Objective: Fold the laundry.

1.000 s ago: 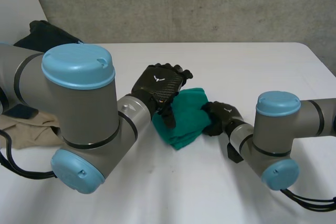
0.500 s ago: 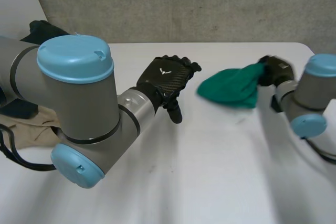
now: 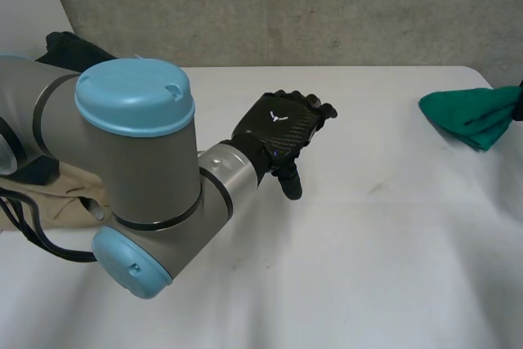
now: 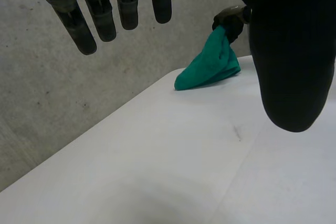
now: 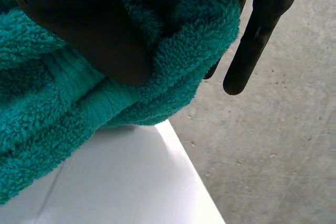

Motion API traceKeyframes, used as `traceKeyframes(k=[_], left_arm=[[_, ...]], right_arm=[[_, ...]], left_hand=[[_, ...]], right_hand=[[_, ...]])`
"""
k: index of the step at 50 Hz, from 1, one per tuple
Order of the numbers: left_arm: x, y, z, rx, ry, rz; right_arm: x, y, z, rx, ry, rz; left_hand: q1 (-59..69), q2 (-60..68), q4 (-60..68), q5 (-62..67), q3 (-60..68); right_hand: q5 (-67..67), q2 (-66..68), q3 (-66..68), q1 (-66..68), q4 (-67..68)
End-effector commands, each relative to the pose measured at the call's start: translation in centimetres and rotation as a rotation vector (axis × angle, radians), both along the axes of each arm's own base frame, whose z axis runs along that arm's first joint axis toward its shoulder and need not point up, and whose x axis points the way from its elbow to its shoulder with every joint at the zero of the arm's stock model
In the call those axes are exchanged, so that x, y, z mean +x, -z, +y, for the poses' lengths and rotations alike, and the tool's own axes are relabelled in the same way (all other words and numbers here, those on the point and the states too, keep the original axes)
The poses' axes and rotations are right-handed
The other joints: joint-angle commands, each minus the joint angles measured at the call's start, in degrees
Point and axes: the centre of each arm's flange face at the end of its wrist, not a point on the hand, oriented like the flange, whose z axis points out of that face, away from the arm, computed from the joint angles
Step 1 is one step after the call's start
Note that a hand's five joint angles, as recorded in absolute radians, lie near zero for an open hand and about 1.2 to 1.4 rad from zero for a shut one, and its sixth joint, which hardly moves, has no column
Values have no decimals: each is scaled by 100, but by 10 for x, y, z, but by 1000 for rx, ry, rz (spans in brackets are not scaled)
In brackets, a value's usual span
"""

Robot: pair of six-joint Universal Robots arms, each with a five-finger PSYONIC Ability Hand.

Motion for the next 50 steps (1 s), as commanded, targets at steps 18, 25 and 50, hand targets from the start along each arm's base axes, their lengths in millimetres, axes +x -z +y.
traceKeyframes(k=[18, 25, 50], left_arm=[[5, -31, 7, -53, -4, 61], [37, -68, -37, -173, -149, 144], [263, 42, -285, -370, -781, -306]], right_arm=[[0, -77, 45, -6, 230, 274], [53, -130, 91, -269, 47, 313], [163, -52, 240, 48, -720, 496]], left_hand=[[74, -30, 26, -29, -75], [7, -97, -41, -97, -142], [-44, -148, -92, -148, -193]], right_hand=[[-5786, -4491, -4010, -3714, -4596], [-5786, -4491, -4010, -3714, -4596], [-5786, -4491, -4010, -3714, -4596]])
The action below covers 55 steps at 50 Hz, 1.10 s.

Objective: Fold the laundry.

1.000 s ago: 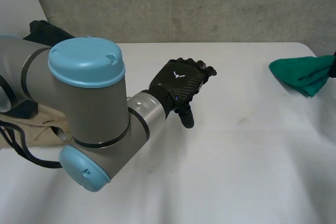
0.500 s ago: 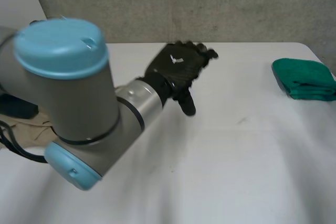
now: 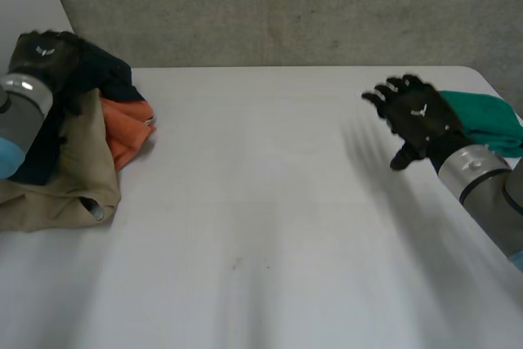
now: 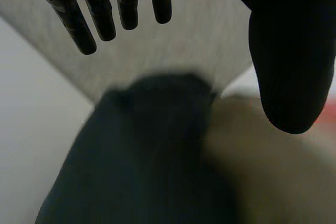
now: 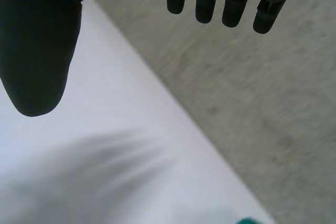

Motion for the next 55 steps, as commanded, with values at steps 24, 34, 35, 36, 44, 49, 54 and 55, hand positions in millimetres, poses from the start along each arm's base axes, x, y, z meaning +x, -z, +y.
traceKeyframes(k=[24, 34, 35, 36, 44, 49, 54, 55], left_arm=[[-149, -76, 101, -256, 489, 243], [-240, 6, 218, 31, 944, 216], [-243, 17, 221, 59, 959, 212], [-247, 25, 225, 80, 970, 207], [-244, 31, 230, 107, 941, 184], [-213, -9, 220, 35, 816, 211], [-185, -40, 219, -40, 709, 233], [-181, -43, 220, -47, 691, 235]], right_arm=[[-25, 2, 5, 56, 112, 84], [-30, 3, 1, 58, 133, 83], [-30, 3, 1, 57, 134, 85], [-30, 3, 1, 57, 134, 85], [-32, 4, 1, 65, 141, 85], [-31, 3, 2, 71, 140, 87], [-27, -1, 13, 126, 122, 92], [-25, -2, 17, 135, 114, 93]], left_hand=[[6844, 6750, 6803, 6731, 6731], [6844, 6750, 6803, 6731, 6731], [6844, 6750, 6803, 6731, 6731], [6146, 6053, 6106, 6034, 6034], [841, 747, 801, 729, 729], [706, 612, 666, 594, 594], [589, 495, 548, 476, 476], [538, 445, 498, 426, 426]], right_hand=[[-254, -237, -219, -322, -246], [-254, -237, -219, -322, -246], [-254, -237, -219, -322, -246], [-254, -237, -219, -322, -246], [-254, -237, -219, -322, -246], [-254, -237, -219, -322, -246], [-254, -237, -219, -322, -246], [-254, -237, -219, -322, -246]])
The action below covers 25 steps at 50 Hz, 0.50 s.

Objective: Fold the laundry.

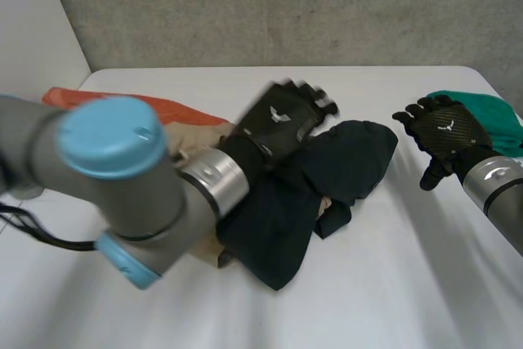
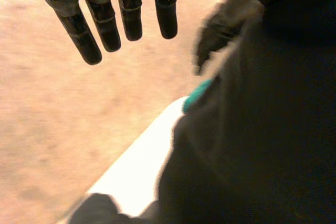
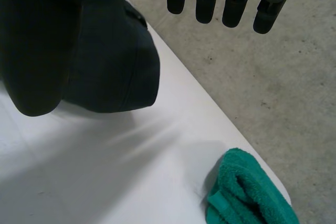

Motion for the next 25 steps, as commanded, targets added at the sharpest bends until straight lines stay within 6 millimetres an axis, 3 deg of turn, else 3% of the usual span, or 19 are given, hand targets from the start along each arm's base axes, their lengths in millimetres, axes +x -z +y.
traceKeyframes(k=[1, 4, 8, 14, 21, 23, 24, 25], left_arm=[[46, -44, -2, -57, -189, 58], [60, -40, -6, -42, -255, 45], [81, -19, -6, 29, -350, -15], [95, -1, 5, 83, -378, -61], [113, 8, 11, 112, -412, -80], [114, 11, 12, 118, -413, -85], [115, 12, 12, 118, -415, -87], [115, 13, 13, 120, -413, -89]], right_arm=[[8, -8, 17, 64, -31, -1], [24, -16, 33, 84, -88, -21], [49, -28, 48, 62, -165, -52], [78, -43, 58, 10, -253, -72], [117, -19, 67, 77, -337, -36], [120, -15, 66, 92, -331, -25], [121, -17, 63, 90, -316, -22], [121, -19, 62, 87, -305, -22]], left_hand=[[-464, -321, -265, -197, -341], [-550, -407, -350, -282, -427], [-650, -508, -451, -383, -528], [-667, -525, -468, -400, -545], [-701, -558, -501, -433, -578], [-718, -575, -518, -450, -595], [-718, -575, -518, -450, -595], [-734, -592, -535, -467, -612]], right_hand=[[-254, -237, -219, -321, -246], [-254, -237, -219, -321, -246], [-254, -237, -219, -321, -246], [-254, -237, -219, -321, -246], [-254, -237, -219, -321, -246], [1476, 1493, 1511, 1409, 1484], [4635, 4651, 4669, 4567, 4643], [5932, 5948, 5966, 5864, 5940]])
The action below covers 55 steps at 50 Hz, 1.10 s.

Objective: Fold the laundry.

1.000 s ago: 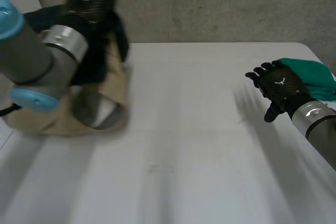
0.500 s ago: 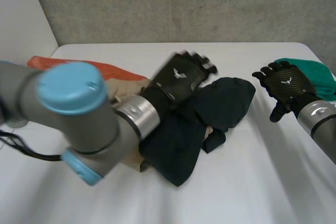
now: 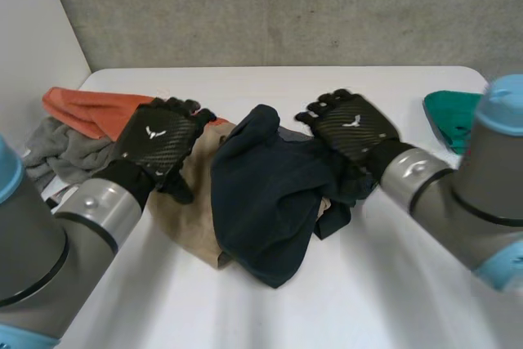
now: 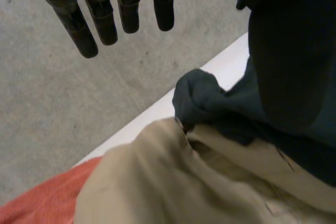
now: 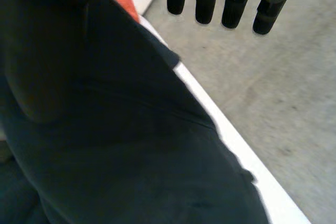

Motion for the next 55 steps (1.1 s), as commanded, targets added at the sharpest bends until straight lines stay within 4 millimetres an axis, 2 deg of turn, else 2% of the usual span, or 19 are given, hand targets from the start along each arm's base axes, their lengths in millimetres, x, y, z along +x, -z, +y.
traceKeyframes(k=[1, 5, 8, 9, 11, 18, 22, 28, 31, 35, 36, 39, 42, 43, 44, 47, 48, 52, 55], left_arm=[[7, 8, 3, 19, -9, -11], [6, 11, -1, 25, -10, -13], [2, 22, -7, 41, -7, -25], [0, 24, -9, 43, -5, -27], [-2, 27, -14, 41, -4, -27], [-20, 47, -28, 71, 39, -39], [-44, 65, -25, 104, 146, -52], [-66, 86, -29, 130, 218, -64], [-74, 93, -34, 135, 229, -70], [-81, 99, -41, 120, 225, -95], [-83, 95, -45, 90, 218, -95], [-82, 76, -63, 14, 135, -80], [-65, 30, -97, -120, -87, -21], [-53, 16, -109, -155, -164, -6], [-25, -14, -133, -225, -321, 32], [20, -57, -161, -344, -516, 93], [46, -80, -173, -418, -591, 123], [85, -102, -191, -527, -691, 138], [89, -99, -193, -548, -707, 112]], right_arm=[[16, 8, -3, 27, 19, 36], [12, 0, -8, 20, 89, 1], [-6, -27, -17, -21, 177, -72], [-23, -41, -26, -47, 229, -95], [-45, -51, -36, -64, 295, -106], [-93, -42, -56, -32, 400, -94], [-120, -33, -67, -3, 457, -83], [-133, -24, -72, 4, 490, -74], [-154, -23, -84, -17, 551, -85], [-163, -19, -87, -8, 567, -81], [-163, -19, -87, -8, 565, -82], [-164, -14, -86, 6, 570, -76], [-163, -13, -86, 11, 569, -76], [-163, -12, -86, 13, 568, -76], [-162, -11, -86, 16, 566, -77], [-162, -9, -86, 21, 565, -75], [-161, -9, -86, 21, 562, -75], [-149, -8, -80, 28, 527, -73], [-142, -5, -75, 39, 507, -68]], left_hand=[[-338, -211, -153, -105, -246], [-389, -262, -204, -156, -296], [-406, -278, -221, -173, -313], [-406, -278, -221, -173, -313], [-406, -278, -221, -173, -313], [-456, -329, -271, -223, -364], [-473, -346, -288, -240, -381], [-439, -312, -254, -207, -347], [-222, -94, -37, 11, -129], [3435, 3562, 3620, 3667, 3527], [6211, 6338, 6396, 6443, 6303], [6405, 6532, 6590, 6637, 6497], [6405, 6532, 6590, 6637, 6497], [6405, 6532, 6590, 6637, 6497], [6405, 6532, 6590, 6637, 6497], [6405, 6532, 6590, 6637, 6497], [6405, 6532, 6590, 6637, 6497], [6405, 6532, 6590, 6637, 6497], [6405, 6532, 6590, 6637, 6497]], right_hand=[[6519, 6563, 6550, 6461, 6535], [6527, 6571, 6558, 6469, 6543], [6527, 6571, 6558, 6469, 6543], [6527, 6571, 6558, 6469, 6543], [6527, 6571, 6558, 6469, 6543], [6527, 6571, 6558, 6469, 6543], [6527, 6571, 6558, 6469, 6543], [6527, 6571, 6558, 6469, 6543], [6527, 6571, 6558, 6469, 6543], [6527, 6571, 6558, 6469, 6543], [6527, 6571, 6558, 6469, 6543], [6527, 6571, 6558, 6469, 6543], [6527, 6571, 6558, 6469, 6543], [6527, 6571, 6558, 6469, 6543], [6527, 6571, 6558, 6469, 6543], [6527, 6571, 6558, 6469, 6543], [6527, 6571, 6558, 6469, 6543], [6527, 6571, 6558, 6469, 6543], [6527, 6571, 6558, 6469, 6543]])
